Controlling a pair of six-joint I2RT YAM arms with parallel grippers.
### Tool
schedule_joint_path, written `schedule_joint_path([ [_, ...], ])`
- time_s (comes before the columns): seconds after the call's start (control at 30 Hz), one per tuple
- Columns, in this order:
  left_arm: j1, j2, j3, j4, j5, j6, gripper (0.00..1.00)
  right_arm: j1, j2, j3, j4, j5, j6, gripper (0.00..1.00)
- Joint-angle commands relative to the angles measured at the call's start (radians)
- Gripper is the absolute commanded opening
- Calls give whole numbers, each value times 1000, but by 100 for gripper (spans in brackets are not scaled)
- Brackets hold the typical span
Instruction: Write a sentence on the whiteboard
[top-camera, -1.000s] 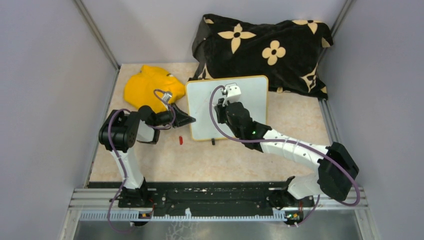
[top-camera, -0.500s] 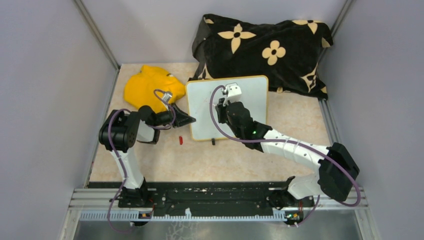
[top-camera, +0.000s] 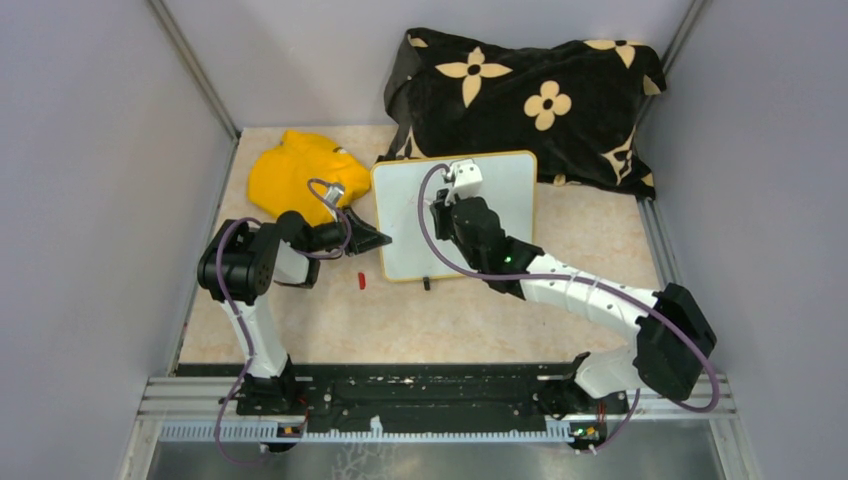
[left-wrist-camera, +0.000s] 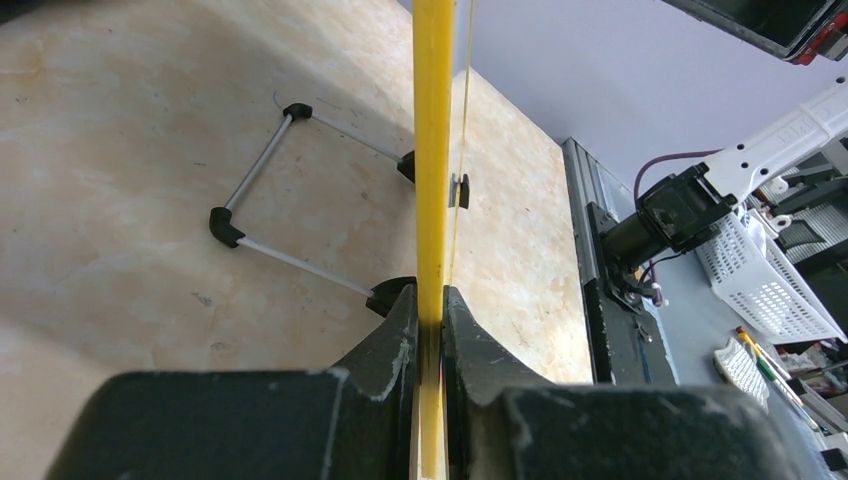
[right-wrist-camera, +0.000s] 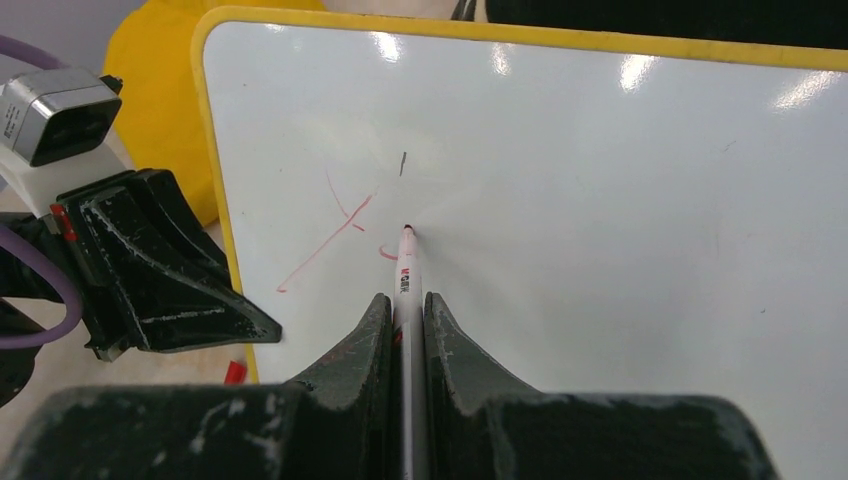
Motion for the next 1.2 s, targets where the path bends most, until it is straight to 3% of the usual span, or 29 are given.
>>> schedule_joint_path([
  [0.0,-11,2,-4,42,19,10,0,-15,23,55,28,14,-17,0],
  [0.4,-12,1,-3,40,18,11,0,-15,39,47,24,-56,0,0],
  [1.17,-15,1,-3,26,19,19,0,-16,-55,-45,0,-46,31,0],
])
